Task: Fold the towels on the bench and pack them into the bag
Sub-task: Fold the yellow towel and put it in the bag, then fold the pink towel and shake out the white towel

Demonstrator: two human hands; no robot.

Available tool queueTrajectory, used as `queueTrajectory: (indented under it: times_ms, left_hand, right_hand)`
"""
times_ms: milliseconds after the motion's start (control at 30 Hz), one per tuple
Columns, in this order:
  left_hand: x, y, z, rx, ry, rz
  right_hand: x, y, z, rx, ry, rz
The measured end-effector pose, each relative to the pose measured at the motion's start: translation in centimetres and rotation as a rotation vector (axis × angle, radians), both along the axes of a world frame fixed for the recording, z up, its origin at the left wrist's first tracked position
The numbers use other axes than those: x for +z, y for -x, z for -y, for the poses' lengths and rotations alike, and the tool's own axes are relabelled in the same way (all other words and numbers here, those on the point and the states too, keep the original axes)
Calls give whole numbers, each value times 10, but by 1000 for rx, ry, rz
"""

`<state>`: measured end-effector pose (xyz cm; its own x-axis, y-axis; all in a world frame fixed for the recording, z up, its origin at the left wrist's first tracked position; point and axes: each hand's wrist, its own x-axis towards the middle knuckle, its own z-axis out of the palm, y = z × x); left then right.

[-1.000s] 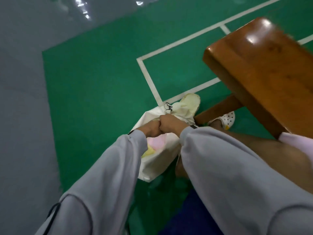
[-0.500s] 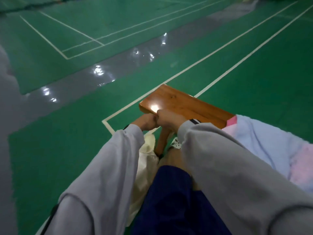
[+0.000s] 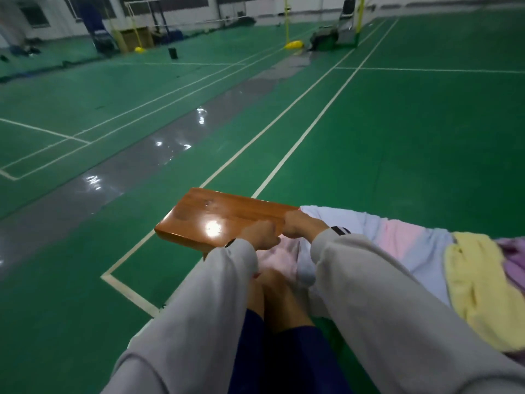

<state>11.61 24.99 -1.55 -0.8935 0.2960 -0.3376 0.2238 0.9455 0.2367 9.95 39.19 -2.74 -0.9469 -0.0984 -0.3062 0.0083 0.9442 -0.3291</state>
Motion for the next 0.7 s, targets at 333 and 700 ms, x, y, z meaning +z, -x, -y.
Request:
queueTrajectory:
  times_ms: [333, 700]
  left_hand:
    - [-38, 8, -47, -28, -132, 36]
    - [25, 59, -59, 76, -227, -186]
  right_hand:
    - [-42, -18, -62, -123, 21, 116]
    - [-14, -21, -50, -164, 12, 174]
